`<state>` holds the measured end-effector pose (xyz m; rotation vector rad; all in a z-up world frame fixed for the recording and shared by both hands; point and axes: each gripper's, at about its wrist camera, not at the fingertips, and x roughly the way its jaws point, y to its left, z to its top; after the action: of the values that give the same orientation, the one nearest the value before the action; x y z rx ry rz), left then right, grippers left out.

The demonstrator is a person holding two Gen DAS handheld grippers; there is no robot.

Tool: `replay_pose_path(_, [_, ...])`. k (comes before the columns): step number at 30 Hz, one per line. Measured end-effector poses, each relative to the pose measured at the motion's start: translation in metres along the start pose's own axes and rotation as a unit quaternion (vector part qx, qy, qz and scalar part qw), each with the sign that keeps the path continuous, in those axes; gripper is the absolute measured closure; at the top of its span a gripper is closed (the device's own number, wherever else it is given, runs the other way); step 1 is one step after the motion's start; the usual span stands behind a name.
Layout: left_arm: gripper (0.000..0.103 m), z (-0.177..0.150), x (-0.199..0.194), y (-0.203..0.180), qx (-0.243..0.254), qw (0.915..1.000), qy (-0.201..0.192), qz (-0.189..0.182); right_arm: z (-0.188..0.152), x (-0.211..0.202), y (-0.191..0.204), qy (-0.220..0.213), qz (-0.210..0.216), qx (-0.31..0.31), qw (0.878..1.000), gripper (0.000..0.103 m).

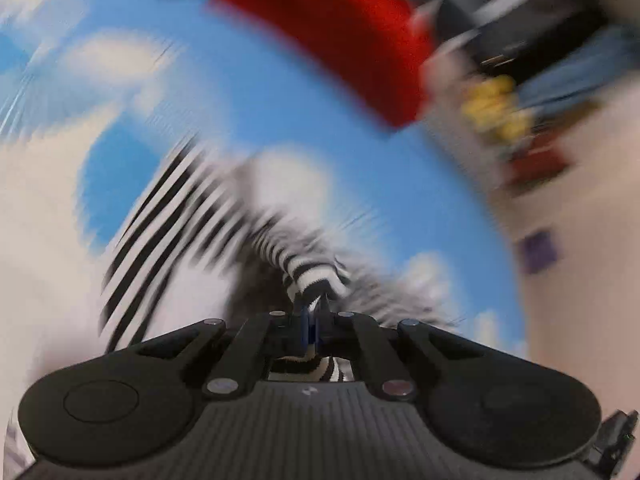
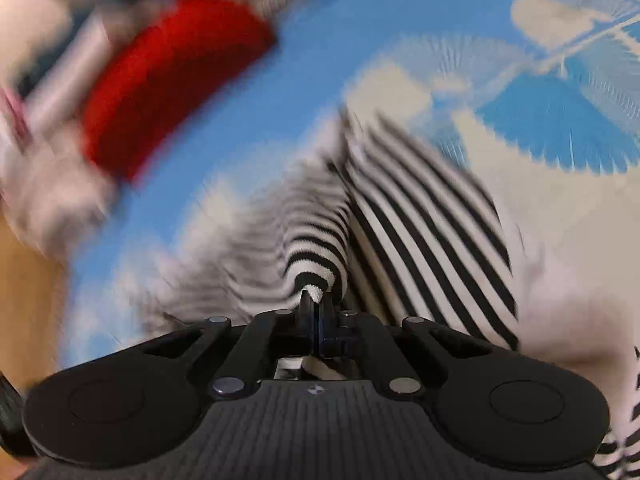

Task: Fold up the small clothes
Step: 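Open both tools to release the folded hem onto the hoodie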

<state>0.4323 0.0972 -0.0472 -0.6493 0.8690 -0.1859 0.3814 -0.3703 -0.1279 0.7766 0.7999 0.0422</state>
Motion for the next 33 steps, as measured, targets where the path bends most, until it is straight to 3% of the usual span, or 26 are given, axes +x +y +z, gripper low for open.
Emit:
replay_pose_path(2, [0.1,0.001,-0.006,-0.002,0.009,0.9999,-0.007,0.0,0.005,-0.02,0.002,-0.045,-0.004,-0.013,0.999,0.102])
replay_pose_path(3, [0.1,-0.001,0.001,0.007,-0.003,0.9994,0.019,0.028,0.006,-0.02,-0.003,-0.042,-0.033,-0.016,0.998,0.102])
replay_pose_path(4, [0.1,-0.005,0.013,0.019,-0.023,0.9961,0.056,0.065,0.005,-0.012,-0.01,-0.021,-0.074,-0.012,0.997,0.102])
replay_pose_path(6, [0.093,-0.019,0.036,0.05,-0.075,0.979,0.132,0.137,-0.002,0.014,-0.037,0.055,-0.128,0.022,0.99,0.101])
replay_pose_path(7, [0.089,-0.025,0.042,0.057,-0.08,0.9706,0.151,0.169,-0.008,0.026,-0.05,0.09,-0.141,0.051,0.985,0.096])
replay_pose_path(8, [0.08,-0.026,0.043,0.053,-0.065,0.9692,0.153,0.182,-0.012,0.031,-0.058,0.105,-0.15,0.073,0.98,0.092])
replay_pose_path(9, [0.077,-0.024,0.039,0.041,-0.037,0.9737,0.136,0.18,-0.013,0.029,-0.056,0.101,-0.158,0.075,0.979,0.082])
replay_pose_path(10, [0.073,-0.02,0.034,0.028,-0.005,0.9785,0.114,0.172,-0.011,0.024,-0.048,0.084,-0.162,0.055,0.982,0.079])
replay_pose_path(11, [0.067,-0.016,0.026,0.013,0.029,0.9832,0.084,0.16,-0.008,0.019,-0.037,0.067,-0.159,0.029,0.985,0.079])
replay_pose_path(13, [0.067,-0.015,0.015,-0.008,0.075,0.9888,0.034,0.125,-0.007,0.006,-0.018,0.024,-0.144,-0.014,0.989,0.077])
replay_pose_path(15, [0.067,-0.017,0.02,-0.02,0.089,0.9917,0.048,0.079,-0.005,-0.003,-0.008,-0.004,-0.111,-0.039,0.993,0.071])
replay_pose_path(17, [0.067,-0.027,0.035,-0.021,0.083,0.9899,0.103,0.05,-0.005,-0.001,-0.009,0.013,-0.081,-0.044,0.996,0.069])
replay_pose_path(18, [0.067,-0.035,0.045,-0.019,0.083,0.986,0.134,0.055,-0.005,0.002,-0.011,0.035,-0.066,-0.04,0.996,0.069])
replay_pose_path(19, [0.067,-0.042,0.056,-0.015,0.087,0.9806,0.159,0.075,-0.007,0.009,-0.013,0.062,-0.057,-0.036,0.996,0.069])
replay_pose_path(21, [0.072,-0.05,0.065,-0.003,0.089,0.9726,0.162,0.141,-0.014,0.025,-0.016,0.107,-0.07,-0.035,0.991,0.068])
replay_pose_path(22, [0.078,-0.049,0.065,0.007,0.077,0.9691,0.148,0.182,-0.017,0.031,-0.02,0.122,-0.087,-0.038,0.988,0.068])
replay_pose_path(23, [0.091,-0.046,0.063,0.015,0.066,0.9648,0.135,0.216,-0.018,0.034,-0.025,0.126,-0.107,-0.038,0.986,0.068])
replay_pose_path(24, [0.074,-0.043,0.06,0.019,0.065,0.9578,0.123,0.252,-0.017,0.036,-0.031,0.125,-0.126,-0.032,0.984,0.069])
replay_pose_path(25, [0.066,-0.042,0.055,0.018,0.073,0.9518,0.113,0.275,-0.016,0.036,-0.037,0.121,-0.14,-0.021,0.982,0.07])
replay_pose_path(26, [0.067,-0.042,0.053,0.014,0.087,0.9457,0.11,0.293,-0.014,0.036,-0.04,0.119,-0.145,-0.01,0.982,0.071])
replay_pose_path(27, [0.067,-0.041,0.05,0.011,0.098,0.9441,0.109,0.295,-0.013,0.036,-0.042,0.118,-0.146,0.0,0.982,0.071])
replay_pose_path(29, [0.067,-0.036,0.045,0.004,0.095,0.9538,0.094,0.269,-0.012,0.03,-0.041,0.111,-0.145,-0.002,0.983,0.071])
replay_pose_path(31, [0.067,-0.032,0.039,-0.007,0.098,0.9657,0.07,0.23,-0.011,0.022,-0.031,0.094,-0.114,-0.007,0.989,0.069])
replay_pose_path(33, [0.067,-0.033,0.043,-0.017,0.122,0.9686,0.075,0.203,-0.009,0.019,-0.022,0.084,-0.092,-0.026,0.992,0.067])
